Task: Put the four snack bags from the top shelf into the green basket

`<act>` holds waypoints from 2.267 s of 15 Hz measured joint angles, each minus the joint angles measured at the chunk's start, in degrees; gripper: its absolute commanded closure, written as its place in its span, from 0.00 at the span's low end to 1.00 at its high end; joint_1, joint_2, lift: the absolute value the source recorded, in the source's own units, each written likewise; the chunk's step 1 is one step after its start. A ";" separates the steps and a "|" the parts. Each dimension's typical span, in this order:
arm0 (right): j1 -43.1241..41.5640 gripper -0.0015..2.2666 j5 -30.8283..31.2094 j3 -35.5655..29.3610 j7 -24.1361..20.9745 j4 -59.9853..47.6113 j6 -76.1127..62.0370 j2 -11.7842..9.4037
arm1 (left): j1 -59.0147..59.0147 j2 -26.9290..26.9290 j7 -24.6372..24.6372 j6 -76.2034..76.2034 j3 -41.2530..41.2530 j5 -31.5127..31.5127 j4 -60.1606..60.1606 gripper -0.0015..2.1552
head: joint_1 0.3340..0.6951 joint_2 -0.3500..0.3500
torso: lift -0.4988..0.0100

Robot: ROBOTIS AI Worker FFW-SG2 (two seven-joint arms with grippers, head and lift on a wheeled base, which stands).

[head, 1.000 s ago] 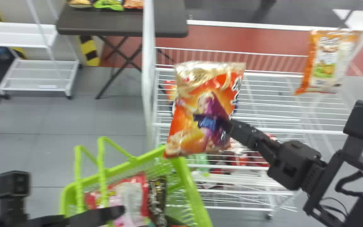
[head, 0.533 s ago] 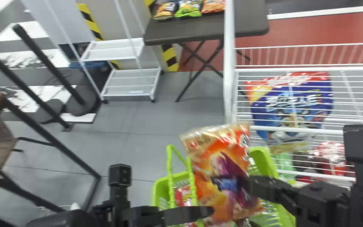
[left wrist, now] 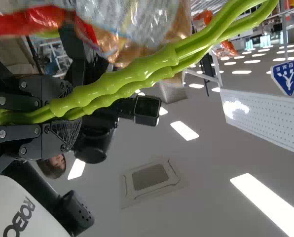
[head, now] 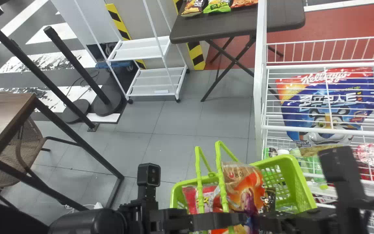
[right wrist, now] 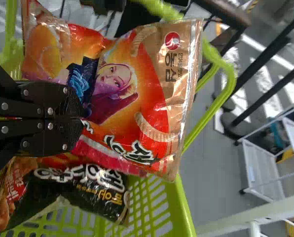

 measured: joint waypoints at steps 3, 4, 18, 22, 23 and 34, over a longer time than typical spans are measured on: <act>-5.08 0.20 0.29 3.34 -0.66 6.42 1.98 0.31 | 0.32 0.20 0.00 0.00 -0.19 0.31 -0.62 1.00 | 1.00 1.00 | 0.98; -5.68 0.00 0.00 3.64 -0.61 7.34 1.97 0.36 | 0.34 0.25 0.00 0.00 -0.20 0.37 -0.68 1.00 | 1.00 1.00 | 0.98; -3.32 0.02 -11.09 -43.32 1.13 -6.70 -5.40 0.01 | 0.81 0.43 0.00 -0.02 0.52 0.45 -0.42 1.00 | 1.00 0.30 | 0.98; -11.60 0.03 4.09 -42.99 -0.81 7.71 -19.84 -2.07 | 1.40 0.45 0.00 -0.02 0.52 0.45 -0.67 1.00 | 1.00 0.02 | 0.98; -14.41 0.03 6.56 -42.88 -0.90 13.04 -23.14 -2.64 | 1.59 0.45 0.00 -0.02 0.67 0.45 -0.67 1.00 | 1.00 0.00 | 0.98; -43.96 0.03 30.56 -38.29 -0.84 58.01 -51.05 -8.06 | -1.89 0.54 0.00 -1.76 1.95 -0.50 9.68 1.00 | 1.00 0.00 | 0.98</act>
